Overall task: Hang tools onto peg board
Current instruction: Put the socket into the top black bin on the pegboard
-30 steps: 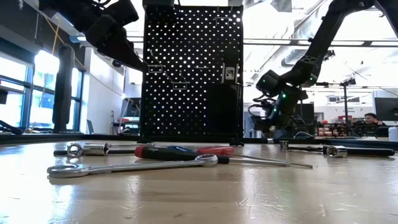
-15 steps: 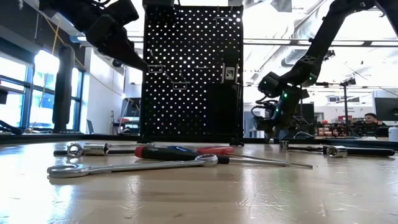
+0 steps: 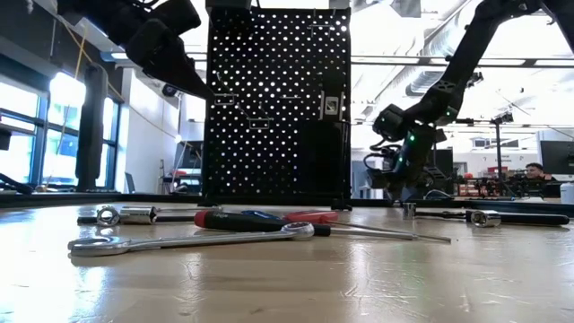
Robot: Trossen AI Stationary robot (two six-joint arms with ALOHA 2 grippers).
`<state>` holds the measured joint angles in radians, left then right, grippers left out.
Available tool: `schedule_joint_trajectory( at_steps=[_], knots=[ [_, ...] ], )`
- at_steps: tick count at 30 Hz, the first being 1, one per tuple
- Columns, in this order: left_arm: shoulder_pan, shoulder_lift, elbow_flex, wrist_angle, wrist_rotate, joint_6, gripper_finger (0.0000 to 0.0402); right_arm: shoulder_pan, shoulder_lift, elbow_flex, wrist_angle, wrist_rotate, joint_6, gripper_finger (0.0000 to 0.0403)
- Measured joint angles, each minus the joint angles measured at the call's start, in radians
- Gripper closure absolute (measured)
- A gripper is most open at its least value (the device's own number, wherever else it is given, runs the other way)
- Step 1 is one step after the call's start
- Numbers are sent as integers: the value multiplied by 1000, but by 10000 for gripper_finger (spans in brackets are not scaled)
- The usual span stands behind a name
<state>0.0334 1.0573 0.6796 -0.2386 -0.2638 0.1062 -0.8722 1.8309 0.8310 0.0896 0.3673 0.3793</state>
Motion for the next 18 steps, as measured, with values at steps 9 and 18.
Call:
schedule_joint_trajectory(
  at_steps=[9,18],
  knots=[
    [0,0,0,-1,0,0,108,-2,-2,1,-9,-4,-21,337],
    [0,0,0,-3,0,-1,108,5,-16,5,-75,-32,-25,334]
  ],
)
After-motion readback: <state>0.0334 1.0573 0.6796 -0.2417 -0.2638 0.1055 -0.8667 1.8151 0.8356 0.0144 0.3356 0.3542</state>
